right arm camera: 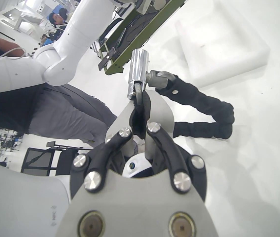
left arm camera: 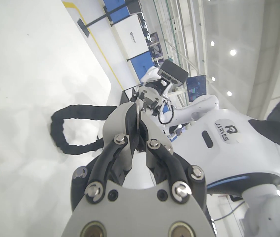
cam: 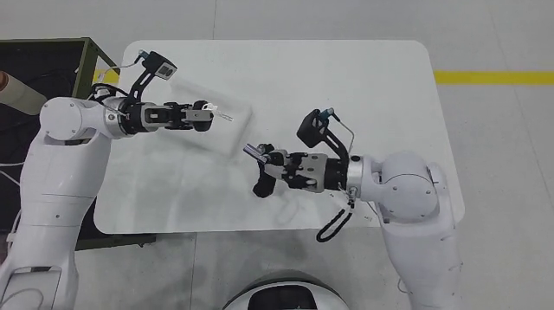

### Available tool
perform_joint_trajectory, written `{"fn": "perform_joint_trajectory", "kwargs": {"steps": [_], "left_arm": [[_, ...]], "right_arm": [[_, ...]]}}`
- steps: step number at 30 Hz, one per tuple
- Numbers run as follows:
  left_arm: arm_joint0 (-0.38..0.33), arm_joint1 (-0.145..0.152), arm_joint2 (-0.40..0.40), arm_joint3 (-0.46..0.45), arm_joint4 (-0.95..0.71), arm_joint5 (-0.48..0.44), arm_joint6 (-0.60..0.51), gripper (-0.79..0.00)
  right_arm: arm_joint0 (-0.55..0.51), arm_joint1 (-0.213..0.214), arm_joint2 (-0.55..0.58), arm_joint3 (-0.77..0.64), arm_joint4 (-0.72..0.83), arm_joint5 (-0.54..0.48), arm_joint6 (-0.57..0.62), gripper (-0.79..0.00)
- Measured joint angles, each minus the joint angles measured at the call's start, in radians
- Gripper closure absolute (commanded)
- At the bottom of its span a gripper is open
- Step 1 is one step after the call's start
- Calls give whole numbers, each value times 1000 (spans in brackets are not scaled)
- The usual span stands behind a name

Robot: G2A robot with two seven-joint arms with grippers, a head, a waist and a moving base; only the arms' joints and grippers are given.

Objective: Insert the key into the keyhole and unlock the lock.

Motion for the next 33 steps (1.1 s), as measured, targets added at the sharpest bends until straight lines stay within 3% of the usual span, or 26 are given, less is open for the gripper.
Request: {"fn": "perform_joint_trajectory", "kwargs": {"steps": [3, 10, 13, 17, 23, 28, 33], "left_arm": [[1, 4, 15, 16, -65, 23, -22, 0], [3, 4, 15, 18, -66, 22, -19, 0], [51, 6, 3, -34, -124, 91, -18, 0], [62, 19, 7, -82, -132, 153, -20, 0], [70, 43, 42, -128, -22, 89, -20, 0], [68, 59, 73, -150, -18, 26, -20, 0], [65, 70, 67, -168, -43, 22, -20, 0]], "right_arm": [[23, 5, 12, 20, 74, 2, 23, 0], [16, 7, 16, 11, 68, 0, 13, 0], [-46, 16, 27, -17, 56, -25, -12, 0], [-54, 29, 43, -25, 95, -58, 24, 0], [-51, 45, 42, -29, 132, -61, 43, 0], [-48, 57, 39, -21, 152, -42, 38, 0], [-45, 68, 36, -23, 153, -32, 31, 0]]}}
